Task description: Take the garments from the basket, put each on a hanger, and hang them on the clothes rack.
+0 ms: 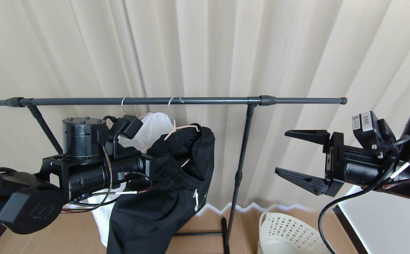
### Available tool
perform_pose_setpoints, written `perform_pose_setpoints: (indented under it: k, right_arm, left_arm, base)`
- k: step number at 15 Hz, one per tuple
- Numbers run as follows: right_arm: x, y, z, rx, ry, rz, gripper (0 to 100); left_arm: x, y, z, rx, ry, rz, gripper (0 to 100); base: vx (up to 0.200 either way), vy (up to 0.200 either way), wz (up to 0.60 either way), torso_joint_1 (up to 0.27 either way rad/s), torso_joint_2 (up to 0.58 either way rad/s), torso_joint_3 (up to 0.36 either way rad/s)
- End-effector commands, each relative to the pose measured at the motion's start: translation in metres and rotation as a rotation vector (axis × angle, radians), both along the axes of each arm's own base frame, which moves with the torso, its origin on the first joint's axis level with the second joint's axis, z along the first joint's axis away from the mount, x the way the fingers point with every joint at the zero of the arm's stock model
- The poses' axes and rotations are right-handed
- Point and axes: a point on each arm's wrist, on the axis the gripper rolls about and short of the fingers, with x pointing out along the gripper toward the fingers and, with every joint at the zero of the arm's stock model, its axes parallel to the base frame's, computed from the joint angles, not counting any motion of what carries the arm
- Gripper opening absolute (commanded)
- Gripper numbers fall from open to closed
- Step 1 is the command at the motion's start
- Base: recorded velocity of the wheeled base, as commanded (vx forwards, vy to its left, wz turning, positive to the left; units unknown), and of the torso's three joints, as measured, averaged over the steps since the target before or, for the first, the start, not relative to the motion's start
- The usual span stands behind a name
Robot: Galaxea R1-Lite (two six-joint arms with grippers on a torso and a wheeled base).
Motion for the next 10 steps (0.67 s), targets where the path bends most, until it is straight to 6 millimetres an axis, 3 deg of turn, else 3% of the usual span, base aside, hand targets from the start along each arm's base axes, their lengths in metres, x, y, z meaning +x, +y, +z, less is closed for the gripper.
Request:
perform_pose_setpoints:
  k: [1,10]
  right_arm:
    - [0.000,0.000,-0.001,-0.001,0.001,0.001,100]
    - [0.000,0.000,-0.001,-0.001,0.001,0.001,100]
  left_arm:
    - [0.013,-0.005,-0.007,-0.002,0.021,0.011,0]
    - [0.062,-0.025,-0.007,-0.055,-0.005,0.084,0]
  base:
    - [0.000,0.000,0.00,0.000,0.00,0.000]
    - [0.000,0.000,0.00,0.000,0.00,0.000]
